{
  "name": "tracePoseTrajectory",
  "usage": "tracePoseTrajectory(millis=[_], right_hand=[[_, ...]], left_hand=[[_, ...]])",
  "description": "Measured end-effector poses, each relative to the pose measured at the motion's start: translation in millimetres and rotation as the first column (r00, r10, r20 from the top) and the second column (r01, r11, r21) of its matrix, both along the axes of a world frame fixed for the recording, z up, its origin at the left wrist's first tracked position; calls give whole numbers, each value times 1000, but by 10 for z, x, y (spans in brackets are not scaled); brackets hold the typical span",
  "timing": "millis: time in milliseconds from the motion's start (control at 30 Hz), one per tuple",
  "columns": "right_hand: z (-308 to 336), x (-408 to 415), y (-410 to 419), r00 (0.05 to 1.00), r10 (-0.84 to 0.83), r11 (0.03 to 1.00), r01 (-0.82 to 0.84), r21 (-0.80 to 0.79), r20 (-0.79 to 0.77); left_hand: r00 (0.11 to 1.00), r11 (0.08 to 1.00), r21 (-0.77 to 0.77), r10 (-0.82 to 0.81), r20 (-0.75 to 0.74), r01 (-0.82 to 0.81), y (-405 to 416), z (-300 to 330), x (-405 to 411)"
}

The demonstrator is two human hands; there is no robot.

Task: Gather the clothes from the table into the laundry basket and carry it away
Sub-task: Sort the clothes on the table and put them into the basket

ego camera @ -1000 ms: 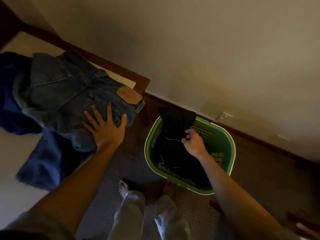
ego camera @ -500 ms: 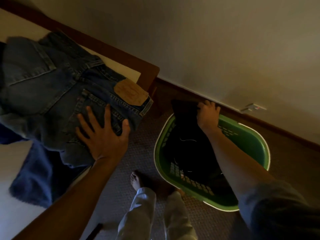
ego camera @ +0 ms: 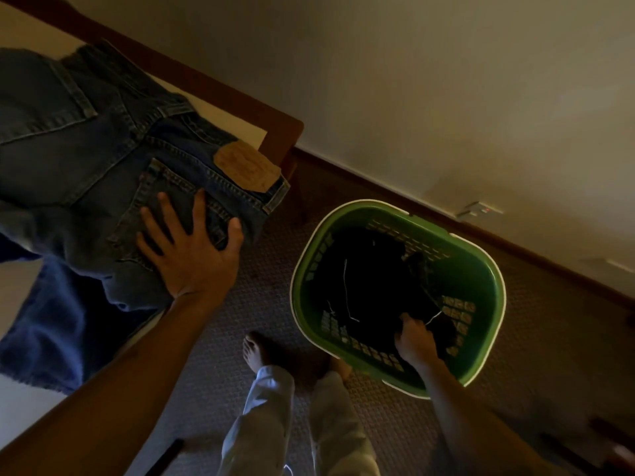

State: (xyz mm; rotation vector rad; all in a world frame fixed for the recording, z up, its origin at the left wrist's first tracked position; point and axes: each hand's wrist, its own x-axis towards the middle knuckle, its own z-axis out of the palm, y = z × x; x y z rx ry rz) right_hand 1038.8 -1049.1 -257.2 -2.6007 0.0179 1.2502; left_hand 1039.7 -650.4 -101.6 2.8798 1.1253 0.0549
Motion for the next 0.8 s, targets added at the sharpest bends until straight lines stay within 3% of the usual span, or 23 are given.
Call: tracePoseTrajectory(millis=[100,333,433,533,633,700,800], right_hand=[[62,-139,89,991,-130,991,130,18,-20],[616,-556,630,978,-206,969,200,147,28],[1050,-663,918,965,-256,941,235,242,58],[1473,-644,1260,946,-314,904,271,330,81],[1891,-557,1706,936,-341,879,287,380,83],[2133,-516,2016,945,-308,873,234,428,111],[2431,-499,2480,948,-233,869,103,484,216]], left_hand=[[1000,1000,-14,5,6,-5,-10,14,-4],[998,995,-101,-26,-60,19,16,182,-39],[987,969,-245,-41,-155,2,87,393,-55],[970,912,-401,-172,-172,91,261,684,-146],[944,929,-279,-293,-151,243,480,779,-671],[961,950,-252,-229,-155,186,576,720,-1157],[982,937,-344,-116,-149,58,722,644,-1758]])
